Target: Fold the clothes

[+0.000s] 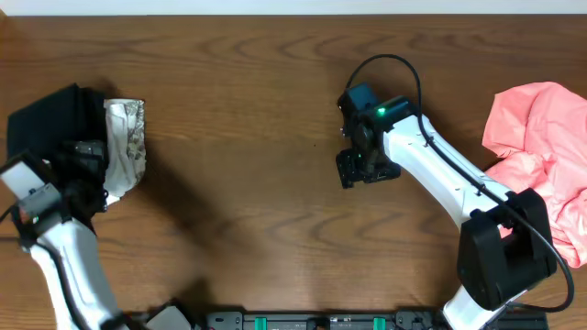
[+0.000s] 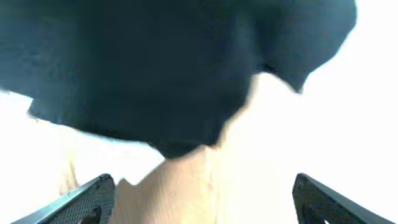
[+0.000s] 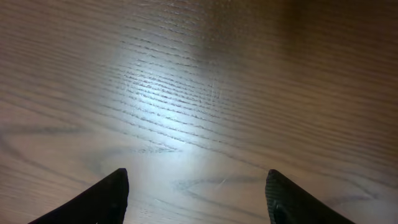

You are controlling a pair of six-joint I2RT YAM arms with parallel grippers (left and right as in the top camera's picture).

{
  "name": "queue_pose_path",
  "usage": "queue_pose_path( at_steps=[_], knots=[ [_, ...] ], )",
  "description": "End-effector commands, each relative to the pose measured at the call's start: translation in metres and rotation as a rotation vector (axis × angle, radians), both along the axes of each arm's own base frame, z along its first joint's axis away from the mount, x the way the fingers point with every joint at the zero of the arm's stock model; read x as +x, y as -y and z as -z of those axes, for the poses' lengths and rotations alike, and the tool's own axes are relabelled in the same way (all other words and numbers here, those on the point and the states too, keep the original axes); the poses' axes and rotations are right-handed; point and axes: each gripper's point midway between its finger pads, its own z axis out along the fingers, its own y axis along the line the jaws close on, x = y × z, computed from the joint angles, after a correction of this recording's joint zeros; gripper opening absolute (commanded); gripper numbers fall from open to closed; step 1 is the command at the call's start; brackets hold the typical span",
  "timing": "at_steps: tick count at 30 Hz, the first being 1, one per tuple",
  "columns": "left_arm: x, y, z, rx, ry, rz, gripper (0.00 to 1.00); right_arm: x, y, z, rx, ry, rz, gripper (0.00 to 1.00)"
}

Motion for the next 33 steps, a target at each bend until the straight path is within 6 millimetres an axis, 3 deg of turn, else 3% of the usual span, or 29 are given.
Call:
queue_pose_path(
  at_steps=[1, 10, 19, 28, 33],
  knots=[
    [-0.009, -0.004, -0.021, 0.077, 0.02, -0.017, 0.94, 0.004, 0.005, -0.001, -0.003, 0.007, 0.007, 0.68],
    [-0.023, -0.012, 0.008, 0.109, -0.124, -0.019, 0.95, 0.001, 0.006, -0.001, -0.008, -0.003, 0.007, 0.68],
    [-0.016, -0.026, -0.001, 0.203, -0.1, -0.025, 0.95, 0.001, 0.006, -0.001, -0.009, -0.005, 0.008, 0.68],
    [-0.013, -0.03, 0.018, 0.176, -0.141, -0.023, 0.95, 0.0, 0.007, -0.001, -0.011, -0.009, 0.008, 0.68],
    [-0.007, -0.036, 0.019, 0.194, -0.127, -0.025, 0.95, 0.0, 0.007, -0.001, -0.011, -0.008, 0.011, 0.67]
  ],
)
